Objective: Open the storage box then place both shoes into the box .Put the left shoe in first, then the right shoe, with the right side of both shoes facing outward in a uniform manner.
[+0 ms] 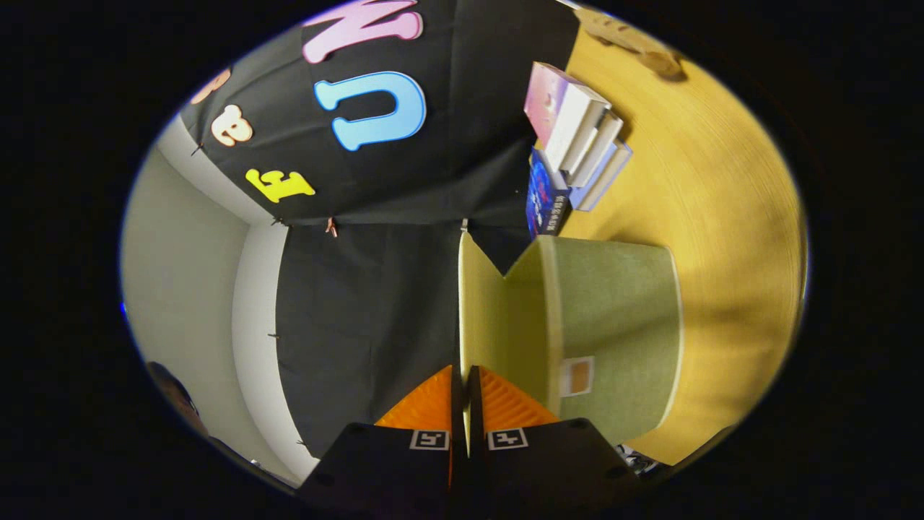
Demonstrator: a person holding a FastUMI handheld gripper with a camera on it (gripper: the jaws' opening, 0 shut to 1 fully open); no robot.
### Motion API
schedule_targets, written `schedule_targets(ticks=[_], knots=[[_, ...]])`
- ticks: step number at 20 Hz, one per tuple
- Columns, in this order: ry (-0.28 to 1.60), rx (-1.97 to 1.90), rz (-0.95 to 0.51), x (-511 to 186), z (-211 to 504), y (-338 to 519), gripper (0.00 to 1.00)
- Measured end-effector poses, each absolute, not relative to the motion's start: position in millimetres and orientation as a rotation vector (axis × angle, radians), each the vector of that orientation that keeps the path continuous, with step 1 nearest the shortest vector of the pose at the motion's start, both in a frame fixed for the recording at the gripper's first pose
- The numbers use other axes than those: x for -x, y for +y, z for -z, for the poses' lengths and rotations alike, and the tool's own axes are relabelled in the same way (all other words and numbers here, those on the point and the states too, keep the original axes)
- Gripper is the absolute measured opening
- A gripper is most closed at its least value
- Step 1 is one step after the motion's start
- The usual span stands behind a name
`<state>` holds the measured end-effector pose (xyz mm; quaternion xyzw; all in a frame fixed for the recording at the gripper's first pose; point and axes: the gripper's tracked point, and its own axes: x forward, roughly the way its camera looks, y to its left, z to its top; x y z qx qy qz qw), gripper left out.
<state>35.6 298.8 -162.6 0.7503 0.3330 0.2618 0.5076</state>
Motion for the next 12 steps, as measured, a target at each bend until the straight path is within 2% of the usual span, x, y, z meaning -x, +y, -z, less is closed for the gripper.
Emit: schedule_targets(ticks=[8,12], knots=[[0.754,-1.573,-0.682,-89.4,57.7,371.8,0.04],[0.763,-1.549,-0.685,-107.8,40.5,420.3,0.05]])
